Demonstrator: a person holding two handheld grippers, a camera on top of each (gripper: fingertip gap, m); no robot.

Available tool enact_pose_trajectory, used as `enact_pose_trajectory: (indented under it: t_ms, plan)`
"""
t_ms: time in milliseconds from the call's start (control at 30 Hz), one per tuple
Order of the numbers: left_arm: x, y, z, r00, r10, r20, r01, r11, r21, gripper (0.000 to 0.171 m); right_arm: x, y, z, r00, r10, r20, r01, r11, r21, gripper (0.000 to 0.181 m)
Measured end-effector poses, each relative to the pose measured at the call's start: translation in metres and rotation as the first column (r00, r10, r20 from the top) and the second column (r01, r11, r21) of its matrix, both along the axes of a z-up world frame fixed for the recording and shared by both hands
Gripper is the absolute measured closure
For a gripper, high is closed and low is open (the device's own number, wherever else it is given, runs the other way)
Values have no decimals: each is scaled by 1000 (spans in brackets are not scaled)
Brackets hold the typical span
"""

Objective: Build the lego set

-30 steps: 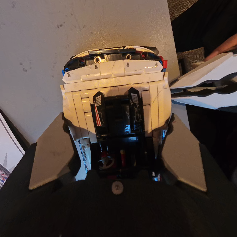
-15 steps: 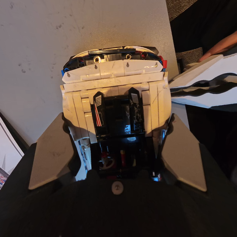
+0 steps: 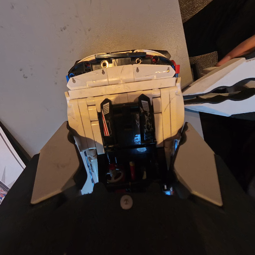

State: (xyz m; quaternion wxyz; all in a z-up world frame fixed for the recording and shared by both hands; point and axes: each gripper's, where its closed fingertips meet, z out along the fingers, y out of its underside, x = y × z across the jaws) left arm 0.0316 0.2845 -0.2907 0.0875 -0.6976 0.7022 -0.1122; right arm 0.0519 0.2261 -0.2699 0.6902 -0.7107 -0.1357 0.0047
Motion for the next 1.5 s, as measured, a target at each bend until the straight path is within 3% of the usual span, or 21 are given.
enact_pose_trajectory:
  t_ms: [900,1300,1500]
  plan:
    - [0,0,0,1000,2,-1,-2,1000,-2,22,1,1,3,999,-5,-53,2,999,-52,180]
    - [0,0,0,1000,7,-4,-7,1000,3,21,2,3,6,920,-5,-393,-33,995,-90,180]
    - [0,0,0,1000,7,-2,-7,1000,3,22,-5,0,6,941,-21,-336,-1,998,-66,180]
